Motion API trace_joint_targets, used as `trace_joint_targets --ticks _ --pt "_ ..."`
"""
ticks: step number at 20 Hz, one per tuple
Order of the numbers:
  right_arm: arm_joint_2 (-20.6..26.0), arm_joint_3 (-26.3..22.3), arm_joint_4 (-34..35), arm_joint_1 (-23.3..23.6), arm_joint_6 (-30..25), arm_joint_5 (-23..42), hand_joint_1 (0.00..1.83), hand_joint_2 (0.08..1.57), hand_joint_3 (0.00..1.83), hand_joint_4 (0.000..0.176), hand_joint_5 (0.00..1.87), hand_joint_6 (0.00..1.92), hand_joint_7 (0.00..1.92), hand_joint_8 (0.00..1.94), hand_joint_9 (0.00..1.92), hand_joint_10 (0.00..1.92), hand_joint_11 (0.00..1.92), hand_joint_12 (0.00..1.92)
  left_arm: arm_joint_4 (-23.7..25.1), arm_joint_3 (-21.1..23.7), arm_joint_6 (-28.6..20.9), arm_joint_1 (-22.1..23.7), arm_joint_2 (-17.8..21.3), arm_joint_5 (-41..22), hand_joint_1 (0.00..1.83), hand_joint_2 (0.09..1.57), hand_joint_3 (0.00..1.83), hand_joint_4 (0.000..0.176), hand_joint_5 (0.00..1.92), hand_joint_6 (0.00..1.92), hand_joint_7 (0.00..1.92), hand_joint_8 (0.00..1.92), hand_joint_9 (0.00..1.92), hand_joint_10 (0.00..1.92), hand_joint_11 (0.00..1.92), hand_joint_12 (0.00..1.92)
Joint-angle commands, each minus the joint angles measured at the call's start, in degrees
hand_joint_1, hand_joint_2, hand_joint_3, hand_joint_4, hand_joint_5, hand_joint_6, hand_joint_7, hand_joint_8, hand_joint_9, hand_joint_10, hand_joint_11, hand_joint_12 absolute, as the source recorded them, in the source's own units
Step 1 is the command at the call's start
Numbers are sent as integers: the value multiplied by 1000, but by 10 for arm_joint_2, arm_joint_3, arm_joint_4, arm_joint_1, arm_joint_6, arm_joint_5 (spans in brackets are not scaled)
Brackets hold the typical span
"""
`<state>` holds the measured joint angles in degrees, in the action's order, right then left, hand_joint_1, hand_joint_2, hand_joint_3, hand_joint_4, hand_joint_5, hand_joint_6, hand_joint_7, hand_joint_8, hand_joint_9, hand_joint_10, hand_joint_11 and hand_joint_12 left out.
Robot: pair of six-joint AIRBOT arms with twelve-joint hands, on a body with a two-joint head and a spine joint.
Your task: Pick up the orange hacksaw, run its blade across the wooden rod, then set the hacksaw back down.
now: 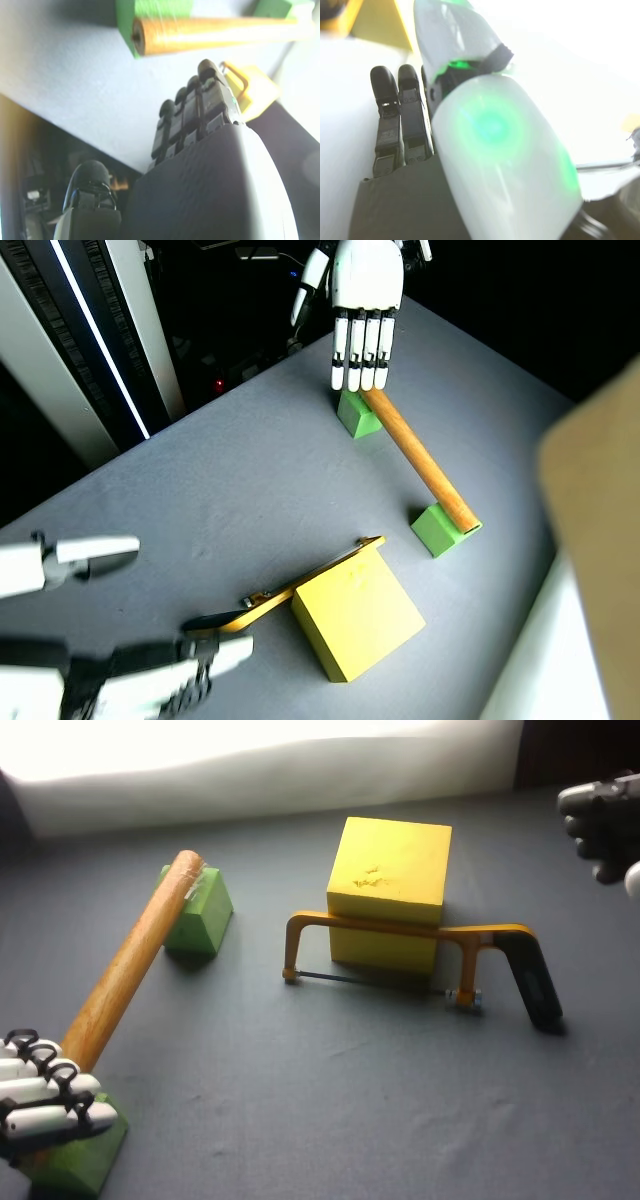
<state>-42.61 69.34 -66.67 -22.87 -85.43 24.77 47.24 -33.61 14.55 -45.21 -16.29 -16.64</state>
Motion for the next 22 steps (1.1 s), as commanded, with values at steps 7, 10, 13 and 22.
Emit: trace_joint_targets --ticks 7,10,13,22 --pt "-31 81 37 -35 76 102 1226 1078 0 0 271 3 258 4 285 3 41 963 -12 -47 4 30 -32 5 0 1244 4 0 1 0 0 0 0 0 7 4" --pt "-42 96 41 -54 79 118 1239 1049 0 0 290 8 279 9 311 10 73 978 -12 -59 4 33 -44 11 0 1236 0 0 7 2 8 3 0 0 15 8" --pt "-54 96 139 -93 117 138 1210 1064 0 0 271 0 254 0 294 1 48 968 -12 -59 4 28 -48 15 0 1240 2 0 7 1 2 0 0 0 10 7" --pt "-101 116 200 -163 117 164 1227 1075 3 0 286 4 269 1 307 1 55 964 -12 -50 4 18 -48 6 0 1238 1 0 6 0 1 0 0 0 9 11"
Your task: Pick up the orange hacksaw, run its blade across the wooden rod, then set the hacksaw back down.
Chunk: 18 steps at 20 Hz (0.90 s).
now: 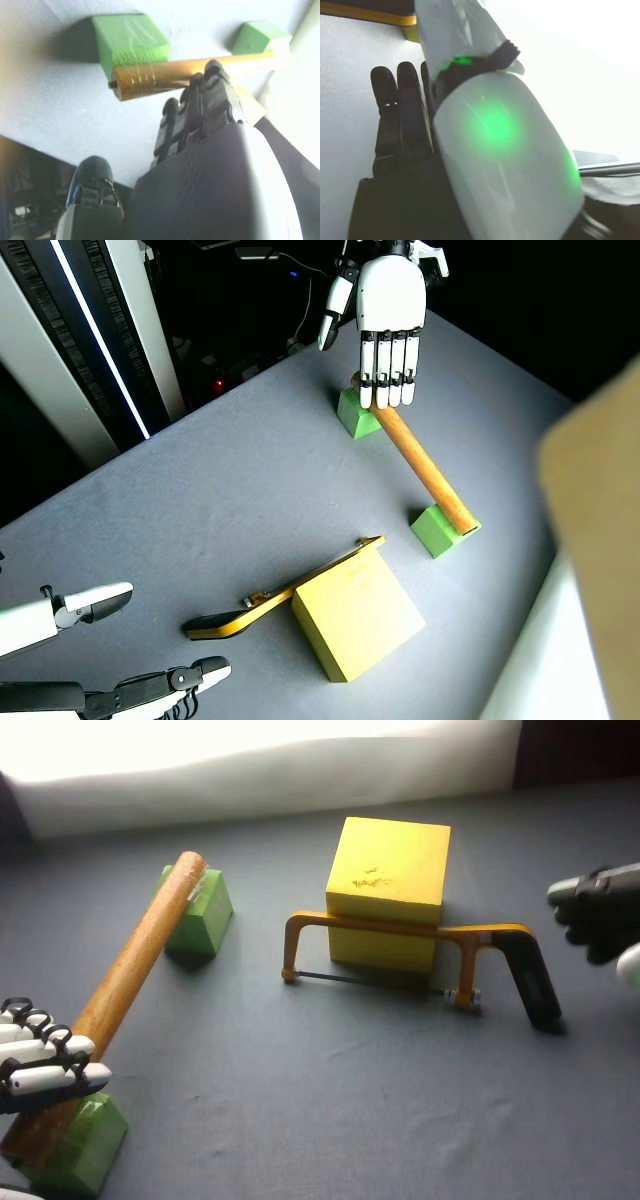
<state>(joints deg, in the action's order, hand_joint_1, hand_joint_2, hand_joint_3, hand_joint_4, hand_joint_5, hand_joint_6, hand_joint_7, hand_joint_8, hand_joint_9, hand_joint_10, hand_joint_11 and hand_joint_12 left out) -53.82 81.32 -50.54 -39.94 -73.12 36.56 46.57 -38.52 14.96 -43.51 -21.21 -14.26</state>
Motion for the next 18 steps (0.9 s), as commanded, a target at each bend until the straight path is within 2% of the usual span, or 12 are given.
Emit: trace_joint_targets --ticks 1,6,9,14,18 --pt "-5 14 39 2 -4 59 1227 1075 3 0 297 8 274 3 307 2 62 967 -5 -2 0 1 1 -19 0 1237 0 0 11 2 11 4 3 1 16 14" --pt "-36 45 44 -13 19 67 1216 1070 1 0 270 0 254 0 291 0 42 985 -5 -4 0 1 2 -24 0 1237 0 0 27 7 25 6 11 3 37 28" --pt "-55 58 78 -22 58 75 1226 1066 0 0 290 3 284 3 319 4 81 965 -5 -6 0 -2 2 -23 0 1233 0 0 25 4 25 5 15 4 41 32" --pt "-92 72 134 -23 113 71 1231 1078 0 0 285 6 272 5 305 4 43 978 -5 -8 0 -1 2 -26 0 1235 0 0 10 0 12 1 3 1 10 25" --pt "-105 74 153 -18 135 59 1233 1062 0 0 284 8 273 6 320 8 58 951 -5 -7 0 -3 2 -25 0 1235 0 0 21 6 14 4 4 2 14 30"
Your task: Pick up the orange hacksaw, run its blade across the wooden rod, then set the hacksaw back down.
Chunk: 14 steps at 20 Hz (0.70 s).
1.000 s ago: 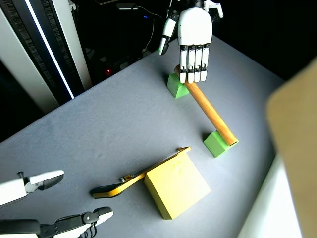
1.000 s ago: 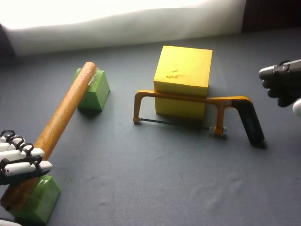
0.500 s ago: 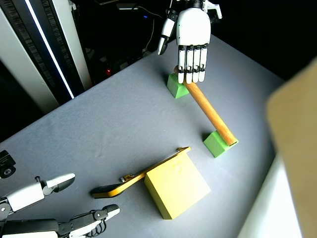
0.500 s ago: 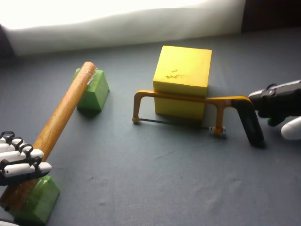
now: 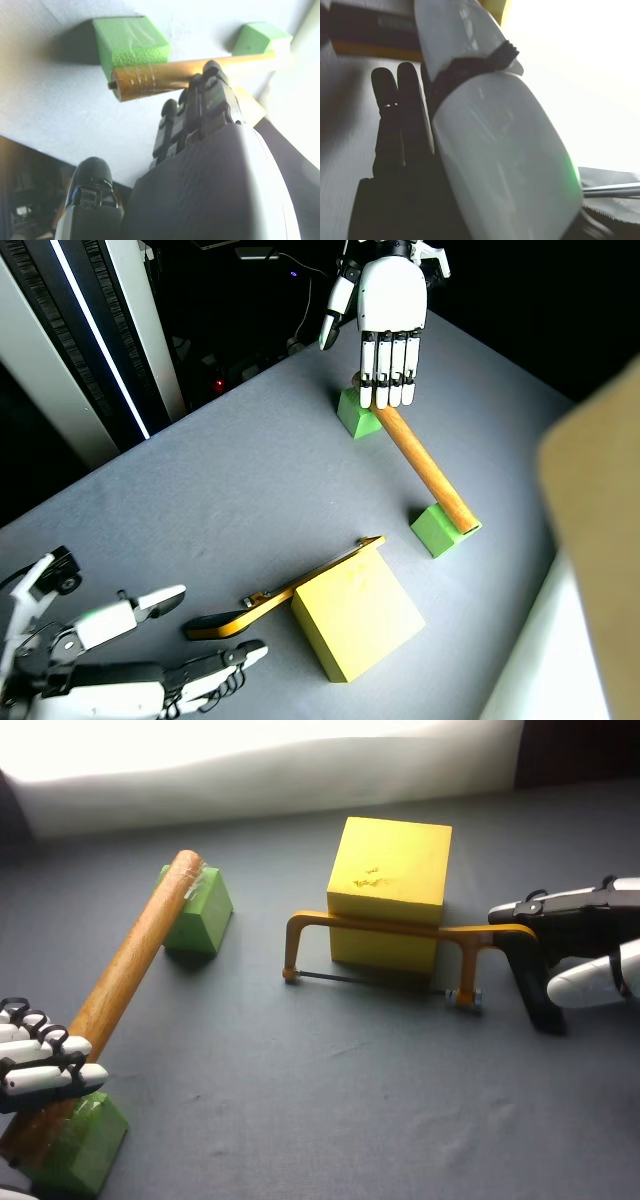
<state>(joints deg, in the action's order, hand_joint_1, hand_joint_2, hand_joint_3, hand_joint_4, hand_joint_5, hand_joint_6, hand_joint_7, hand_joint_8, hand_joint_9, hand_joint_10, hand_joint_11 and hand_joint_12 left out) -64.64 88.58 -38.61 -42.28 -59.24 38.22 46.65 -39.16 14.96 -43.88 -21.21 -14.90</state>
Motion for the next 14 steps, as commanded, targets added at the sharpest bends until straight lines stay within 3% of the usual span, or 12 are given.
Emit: trace_joint_targets --ticks 1,6,14 --pt "-2 4 38 8 -2 41 1231 1063 0 0 273 3 262 1 311 3 48 950 -6 0 0 1 2 -19 0 1235 0 0 16 3 10 1 0 0 10 29" --pt "-27 7 90 28 49 34 1222 1072 0 0 271 0 269 1 305 0 50 955 -6 1 0 1 2 -15 0 1236 1 0 13 2 14 3 0 0 2 31" --pt "-40 7 93 53 65 19 1229 1071 0 0 288 5 277 7 298 3 64 966 -6 1 0 2 1 -11 0 1230 0 0 9 1 8 0 0 0 3 42"
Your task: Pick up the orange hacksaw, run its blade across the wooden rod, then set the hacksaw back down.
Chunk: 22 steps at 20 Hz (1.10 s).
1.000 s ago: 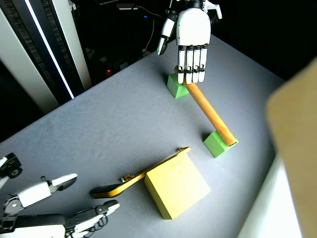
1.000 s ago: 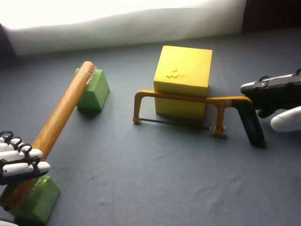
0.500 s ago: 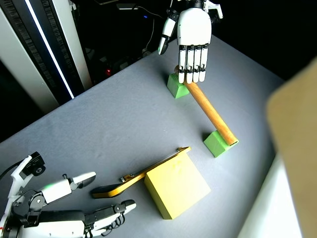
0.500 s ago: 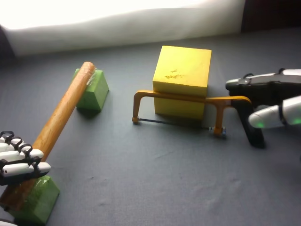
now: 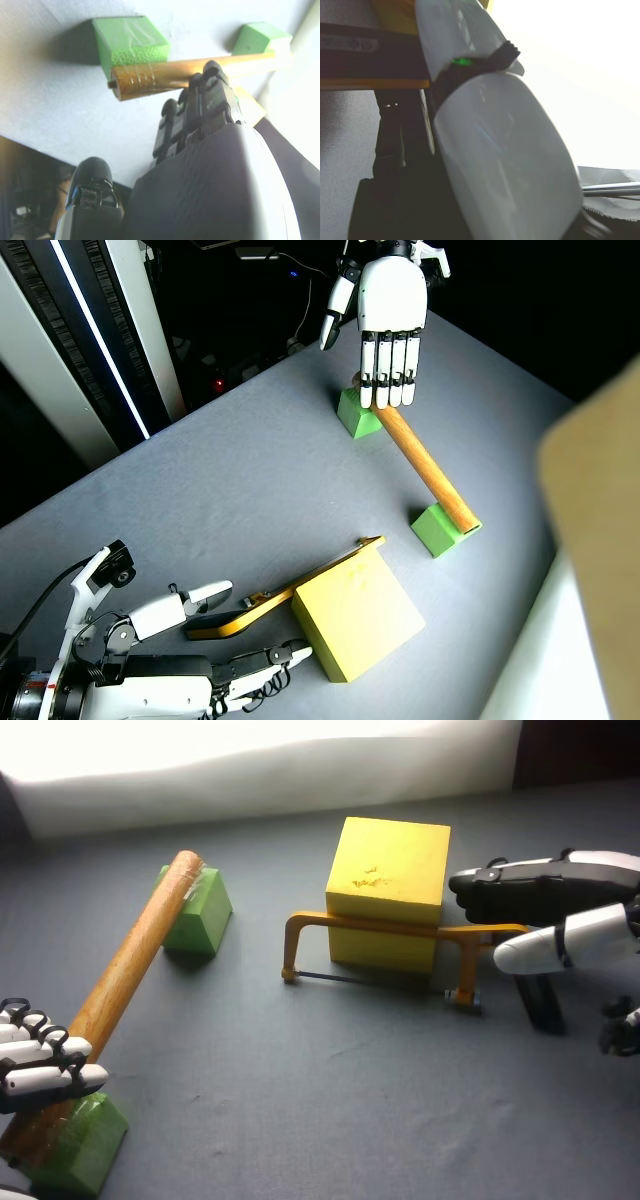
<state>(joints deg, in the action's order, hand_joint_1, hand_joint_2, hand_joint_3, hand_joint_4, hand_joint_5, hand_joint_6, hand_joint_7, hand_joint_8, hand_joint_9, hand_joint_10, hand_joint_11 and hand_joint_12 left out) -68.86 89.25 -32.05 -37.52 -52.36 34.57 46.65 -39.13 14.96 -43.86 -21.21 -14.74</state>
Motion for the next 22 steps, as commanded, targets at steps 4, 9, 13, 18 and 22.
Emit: trace_joint_targets --ticks 4,9,13,18,22 --pt "-5 0 27 13 -3 53 1216 1077 2 0 286 2 283 6 318 9 65 968 -6 1 0 2 1 -13 0 1229 0 0 28 6 25 5 12 4 20 59" --pt "-11 -1 28 23 1 44 1198 1084 3 0 282 2 268 2 295 0 35 958 -6 2 0 2 1 -14 0 1231 0 0 23 5 21 5 10 3 16 74" --pt "-15 -6 28 27 6 40 1200 1067 0 0 297 6 281 4 310 3 58 963 -6 2 0 2 1 -14 0 1242 1 0 41 2 44 2 26 2 0 150" --pt "-3 -41 53 16 34 33 1192 1073 0 0 287 4 267 4 309 5 50 954 -6 1 0 3 1 -14 0 1243 1 0 34 6 33 5 21 5 0 107" --pt "1 -46 53 6 39 39 1209 1074 0 0 283 5 264 5 296 2 58 948 -6 1 0 3 1 -14 0 1241 0 0 45 3 39 3 21 2 0 138"
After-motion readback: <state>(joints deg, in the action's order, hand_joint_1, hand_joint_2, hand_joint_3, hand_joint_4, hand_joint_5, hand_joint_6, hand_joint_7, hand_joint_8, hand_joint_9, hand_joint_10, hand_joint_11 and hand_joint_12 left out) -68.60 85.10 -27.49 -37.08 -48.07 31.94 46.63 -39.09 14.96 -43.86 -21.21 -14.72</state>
